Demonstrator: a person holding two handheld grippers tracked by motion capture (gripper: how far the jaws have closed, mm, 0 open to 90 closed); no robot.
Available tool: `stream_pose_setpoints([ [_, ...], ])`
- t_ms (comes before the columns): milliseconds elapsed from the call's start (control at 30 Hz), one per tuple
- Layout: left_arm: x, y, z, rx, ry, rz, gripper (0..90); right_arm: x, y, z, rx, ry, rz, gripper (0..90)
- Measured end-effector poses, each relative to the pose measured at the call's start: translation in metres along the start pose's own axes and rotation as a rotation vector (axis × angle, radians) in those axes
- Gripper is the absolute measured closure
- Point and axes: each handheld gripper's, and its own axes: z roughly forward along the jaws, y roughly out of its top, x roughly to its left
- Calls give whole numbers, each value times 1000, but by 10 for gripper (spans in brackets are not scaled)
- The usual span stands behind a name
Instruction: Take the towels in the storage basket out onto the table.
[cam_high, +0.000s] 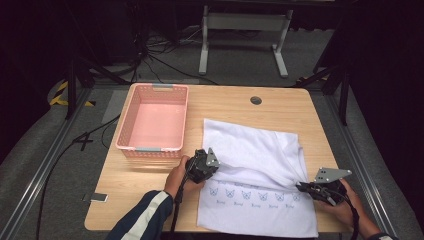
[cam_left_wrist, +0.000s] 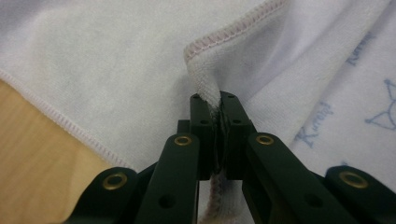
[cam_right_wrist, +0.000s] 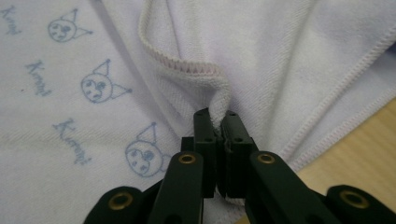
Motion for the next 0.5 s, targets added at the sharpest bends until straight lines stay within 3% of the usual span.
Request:
stream_pose_setpoints([
  [133,14,20,18,25,89,13,861,-22,10,11,5,-58,28,866],
  [233,23,29,26,42,113,10,861,-41,20,21,12,-94,45,866],
  [267,34,37,32,33,128,-21,861,-47,24,25,17,-108,40,866],
  [300,34,37,32,33,128,-21,860,-47,24,25,17,-108,40,866],
  [333,40,42,31,7,123,-55,860,-58,31,28,19,-122,26,865],
  [400,42,51,19,-48,134,-56,859,-65,35,25,-17,-117,44,863],
  [433,43,56,7,-101,130,-57,859,-67,38,20,-54,-103,54,863],
  [467,43,56,7,-101,130,-57,858,-67,38,20,-54,-103,54,863],
  [500,42,59,-4,-139,119,-49,857,-68,44,3,-124,-96,43,863],
])
